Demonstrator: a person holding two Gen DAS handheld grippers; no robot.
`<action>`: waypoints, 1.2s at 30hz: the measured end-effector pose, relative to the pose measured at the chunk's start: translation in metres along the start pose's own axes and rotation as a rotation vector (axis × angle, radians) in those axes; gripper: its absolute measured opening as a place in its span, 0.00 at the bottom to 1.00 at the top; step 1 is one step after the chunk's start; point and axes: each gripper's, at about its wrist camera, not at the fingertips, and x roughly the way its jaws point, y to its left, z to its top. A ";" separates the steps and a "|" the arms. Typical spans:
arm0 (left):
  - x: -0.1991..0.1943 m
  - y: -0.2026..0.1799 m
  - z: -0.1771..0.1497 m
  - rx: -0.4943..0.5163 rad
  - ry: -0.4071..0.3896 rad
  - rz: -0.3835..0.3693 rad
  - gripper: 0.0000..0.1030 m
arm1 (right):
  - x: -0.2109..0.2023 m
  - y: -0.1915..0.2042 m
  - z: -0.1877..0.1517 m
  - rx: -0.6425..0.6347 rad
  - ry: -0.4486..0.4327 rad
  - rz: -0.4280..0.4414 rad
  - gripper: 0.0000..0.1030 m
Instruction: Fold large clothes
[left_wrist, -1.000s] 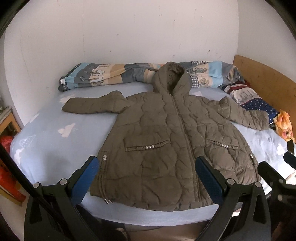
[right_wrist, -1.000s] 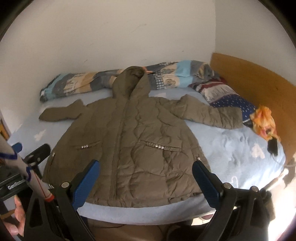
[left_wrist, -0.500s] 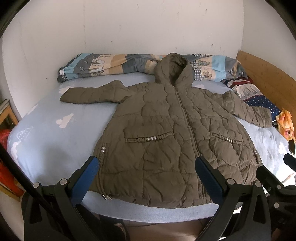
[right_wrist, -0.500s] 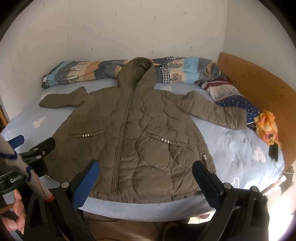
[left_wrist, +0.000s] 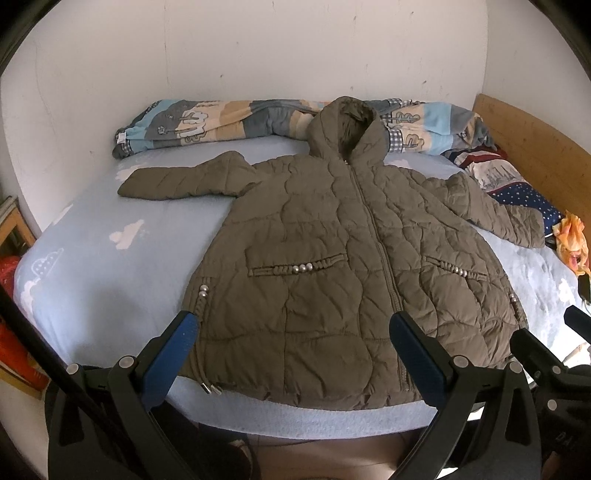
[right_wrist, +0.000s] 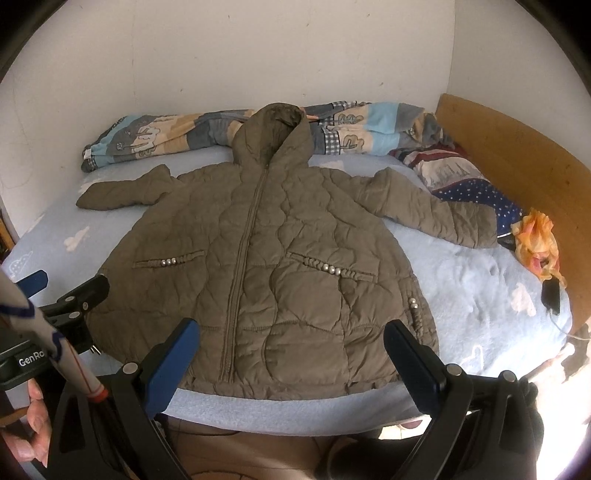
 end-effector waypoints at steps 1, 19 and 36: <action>0.000 0.001 0.001 0.000 0.001 -0.001 1.00 | 0.001 0.000 0.000 0.000 0.003 0.001 0.98; 0.023 -0.012 0.000 0.032 0.066 -0.016 1.00 | 0.027 -0.012 -0.002 0.029 0.075 0.006 0.98; 0.140 -0.061 0.144 0.040 0.057 -0.076 1.00 | 0.083 -0.115 0.056 0.201 0.048 -0.056 0.98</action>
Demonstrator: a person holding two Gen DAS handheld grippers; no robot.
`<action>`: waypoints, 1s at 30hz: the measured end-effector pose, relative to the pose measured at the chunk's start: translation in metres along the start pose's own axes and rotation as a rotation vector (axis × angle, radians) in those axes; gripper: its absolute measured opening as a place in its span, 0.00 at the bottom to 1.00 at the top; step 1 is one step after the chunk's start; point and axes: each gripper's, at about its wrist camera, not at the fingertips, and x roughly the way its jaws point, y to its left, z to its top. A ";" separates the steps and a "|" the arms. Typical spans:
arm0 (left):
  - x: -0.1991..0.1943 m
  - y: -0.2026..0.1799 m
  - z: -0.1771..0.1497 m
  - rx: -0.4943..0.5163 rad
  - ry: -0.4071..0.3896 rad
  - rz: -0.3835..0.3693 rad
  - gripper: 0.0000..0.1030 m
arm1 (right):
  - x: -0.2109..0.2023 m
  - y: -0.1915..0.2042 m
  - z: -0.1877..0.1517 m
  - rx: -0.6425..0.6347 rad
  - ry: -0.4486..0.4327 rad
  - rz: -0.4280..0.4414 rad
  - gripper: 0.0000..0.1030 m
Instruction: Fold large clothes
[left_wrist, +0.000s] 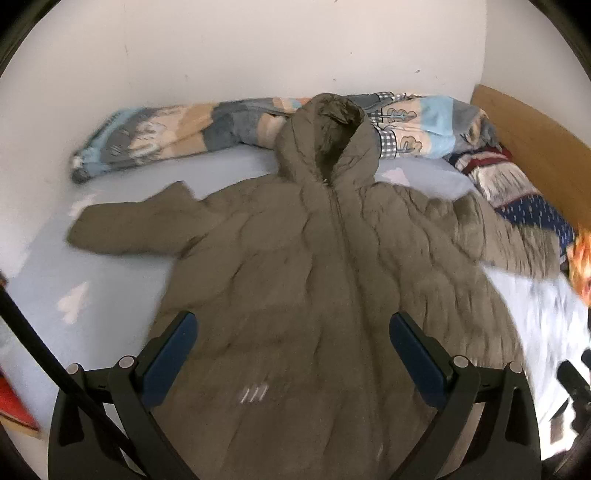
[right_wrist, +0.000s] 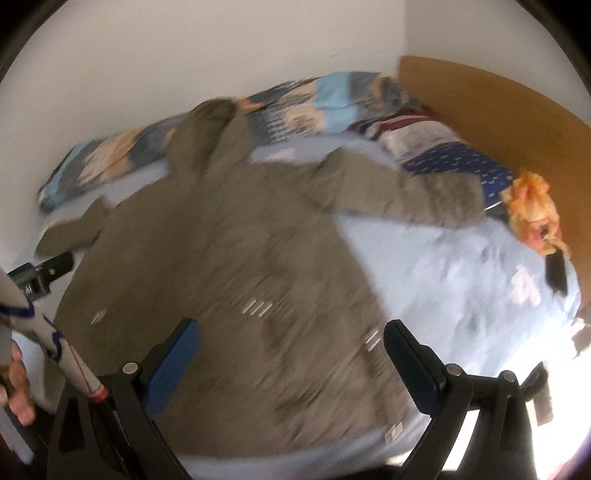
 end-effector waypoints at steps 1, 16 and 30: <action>0.017 -0.002 0.010 -0.005 0.009 -0.010 1.00 | 0.007 -0.014 0.011 0.030 0.002 0.000 0.98; 0.132 0.038 0.053 -0.105 0.067 0.098 1.00 | 0.144 -0.299 0.106 0.665 -0.064 -0.108 0.92; 0.153 0.022 0.049 -0.029 0.087 0.067 1.00 | 0.216 -0.384 0.101 0.856 -0.089 -0.053 0.68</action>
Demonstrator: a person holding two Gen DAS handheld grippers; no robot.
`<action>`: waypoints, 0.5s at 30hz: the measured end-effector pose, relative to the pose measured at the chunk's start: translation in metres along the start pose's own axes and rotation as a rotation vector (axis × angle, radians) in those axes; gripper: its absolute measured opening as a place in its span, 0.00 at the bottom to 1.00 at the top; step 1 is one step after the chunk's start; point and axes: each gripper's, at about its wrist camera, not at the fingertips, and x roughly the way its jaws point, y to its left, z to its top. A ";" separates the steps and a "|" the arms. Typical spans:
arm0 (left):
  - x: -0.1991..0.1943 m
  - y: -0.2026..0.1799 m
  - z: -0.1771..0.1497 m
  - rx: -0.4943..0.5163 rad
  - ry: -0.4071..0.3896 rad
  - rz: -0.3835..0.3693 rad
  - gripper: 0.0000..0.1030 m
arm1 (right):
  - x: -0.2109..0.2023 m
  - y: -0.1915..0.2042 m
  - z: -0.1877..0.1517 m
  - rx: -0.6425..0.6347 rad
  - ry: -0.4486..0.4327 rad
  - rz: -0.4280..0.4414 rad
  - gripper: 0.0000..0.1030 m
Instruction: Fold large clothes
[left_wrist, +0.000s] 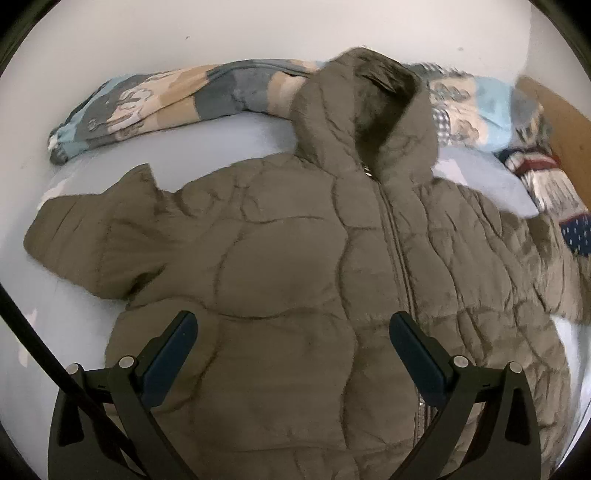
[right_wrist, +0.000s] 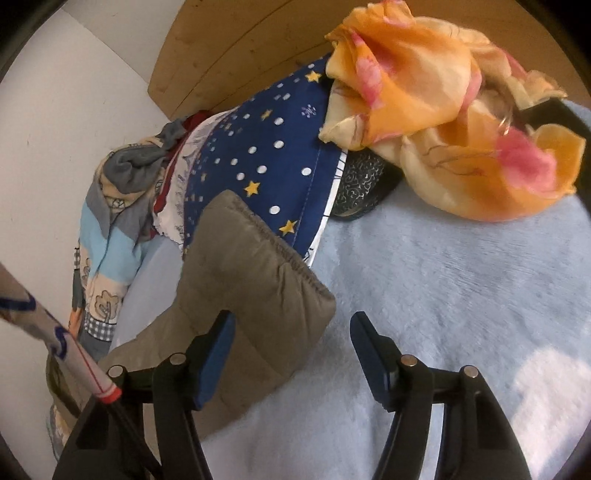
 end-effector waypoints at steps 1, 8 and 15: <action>0.001 -0.004 -0.002 0.015 0.002 -0.009 1.00 | 0.007 -0.003 0.000 0.008 0.011 -0.011 0.68; 0.007 -0.020 -0.011 0.075 0.031 -0.033 1.00 | 0.031 -0.009 -0.001 0.020 0.027 0.042 0.38; -0.003 -0.020 -0.010 0.062 0.000 -0.035 1.00 | -0.022 0.034 0.008 -0.009 -0.091 0.165 0.13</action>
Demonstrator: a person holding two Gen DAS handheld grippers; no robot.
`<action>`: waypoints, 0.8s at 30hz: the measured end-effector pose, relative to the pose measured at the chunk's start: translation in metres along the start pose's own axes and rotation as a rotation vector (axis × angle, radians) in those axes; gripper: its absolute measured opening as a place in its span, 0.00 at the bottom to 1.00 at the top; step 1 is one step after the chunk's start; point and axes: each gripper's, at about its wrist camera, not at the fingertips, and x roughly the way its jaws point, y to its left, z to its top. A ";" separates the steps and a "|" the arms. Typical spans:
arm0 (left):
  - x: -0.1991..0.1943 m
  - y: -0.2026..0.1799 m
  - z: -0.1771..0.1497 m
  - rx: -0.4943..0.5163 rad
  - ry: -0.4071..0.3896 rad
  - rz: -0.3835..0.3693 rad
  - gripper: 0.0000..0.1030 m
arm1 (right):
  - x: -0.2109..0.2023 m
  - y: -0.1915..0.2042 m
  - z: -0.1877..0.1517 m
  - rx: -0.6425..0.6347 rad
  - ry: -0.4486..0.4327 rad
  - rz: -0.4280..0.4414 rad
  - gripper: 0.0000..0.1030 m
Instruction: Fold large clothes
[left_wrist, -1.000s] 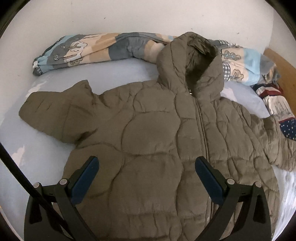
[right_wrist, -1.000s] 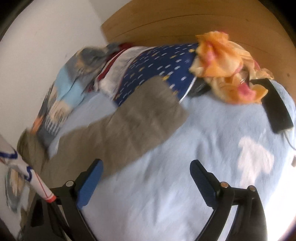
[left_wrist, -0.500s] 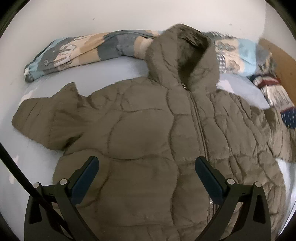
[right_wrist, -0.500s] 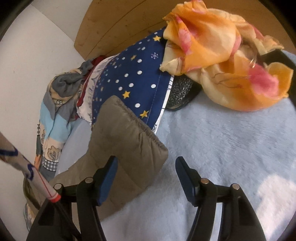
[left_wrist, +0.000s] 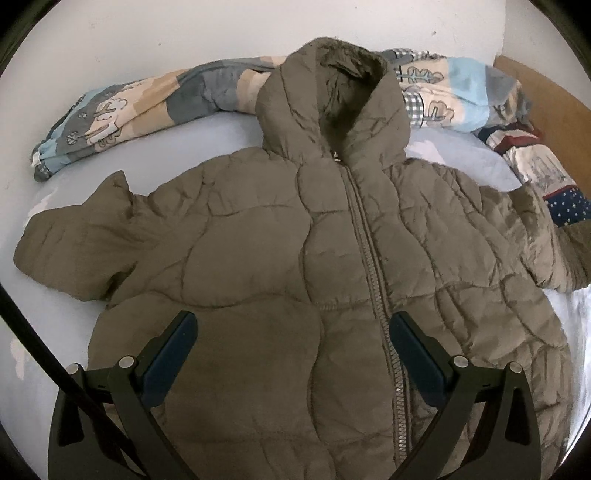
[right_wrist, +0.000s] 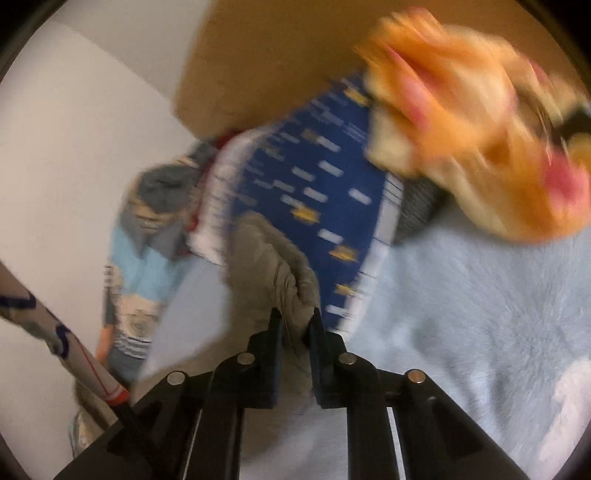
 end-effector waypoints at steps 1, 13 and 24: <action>-0.002 0.001 0.000 -0.003 -0.005 0.001 1.00 | -0.010 0.021 0.001 -0.039 -0.019 0.014 0.13; -0.032 0.040 0.003 -0.108 -0.056 0.001 1.00 | -0.097 0.276 -0.100 -0.423 0.015 0.375 0.12; -0.036 0.108 0.002 -0.217 -0.042 0.056 1.00 | -0.061 0.401 -0.308 -0.688 0.342 0.530 0.12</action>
